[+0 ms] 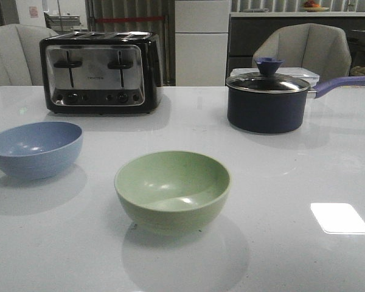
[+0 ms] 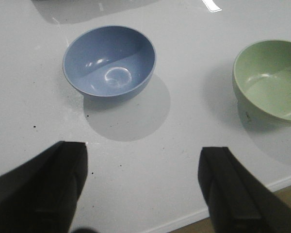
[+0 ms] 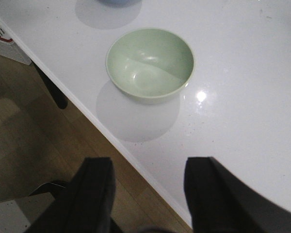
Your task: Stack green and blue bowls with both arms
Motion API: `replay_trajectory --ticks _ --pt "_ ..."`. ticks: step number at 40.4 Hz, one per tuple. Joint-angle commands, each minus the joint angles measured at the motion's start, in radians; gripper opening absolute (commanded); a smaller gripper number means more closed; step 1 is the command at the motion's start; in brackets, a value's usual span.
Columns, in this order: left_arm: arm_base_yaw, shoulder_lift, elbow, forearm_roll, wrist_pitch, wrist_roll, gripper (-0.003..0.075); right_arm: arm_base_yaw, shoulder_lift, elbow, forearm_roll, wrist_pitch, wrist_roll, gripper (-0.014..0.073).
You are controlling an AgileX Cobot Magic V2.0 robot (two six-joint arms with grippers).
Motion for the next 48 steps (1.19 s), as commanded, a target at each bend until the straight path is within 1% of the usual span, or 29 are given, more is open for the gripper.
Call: replay_trajectory --ticks 1,6,12,18,23,26,33,37,45,48 --pt "-0.004 0.035 -0.061 -0.004 -0.019 -0.003 0.0526 -0.01 -0.038 -0.005 0.002 -0.052 0.001 0.0448" --pt "0.029 0.145 -0.15 0.012 0.078 -0.021 0.0526 -0.01 -0.038 -0.005 0.003 -0.061 0.001 0.0448" --pt "0.134 0.333 -0.277 0.015 0.171 -0.035 0.0526 -0.01 -0.038 -0.005 0.003 -0.061 0.001 0.0448" --pt "0.245 0.517 -0.398 -0.032 0.182 -0.027 0.0526 -0.01 -0.038 -0.005 0.003 -0.061 0.001 0.0448" --pt "0.3 0.667 -0.495 -0.066 0.182 -0.023 0.0526 -0.01 -0.038 -0.005 0.003 -0.061 0.001 0.0448" --pt "0.308 0.752 -0.552 -0.085 0.18 0.001 0.0526 -0.01 -0.038 -0.005 0.003 -0.061 0.001 0.0448" --pt "0.308 0.936 -0.672 -0.09 0.141 0.003 0.0526 -0.01 -0.038 -0.005 0.003 -0.061 0.001 0.0448" --pt "0.308 1.027 -0.732 -0.129 0.133 0.003 0.0526 -0.01 -0.038 -0.005 0.003 -0.061 0.001 0.0448" --pt "0.308 1.134 -0.788 -0.218 0.086 0.05 0.0526 -0.01 -0.038 -0.005 0.003 -0.061 0.001 0.0448" --pt "0.308 1.154 -0.794 -0.221 0.06 0.05 0.0506 -0.01 -0.038 -0.005 0.003 -0.061 0.001 0.0448"
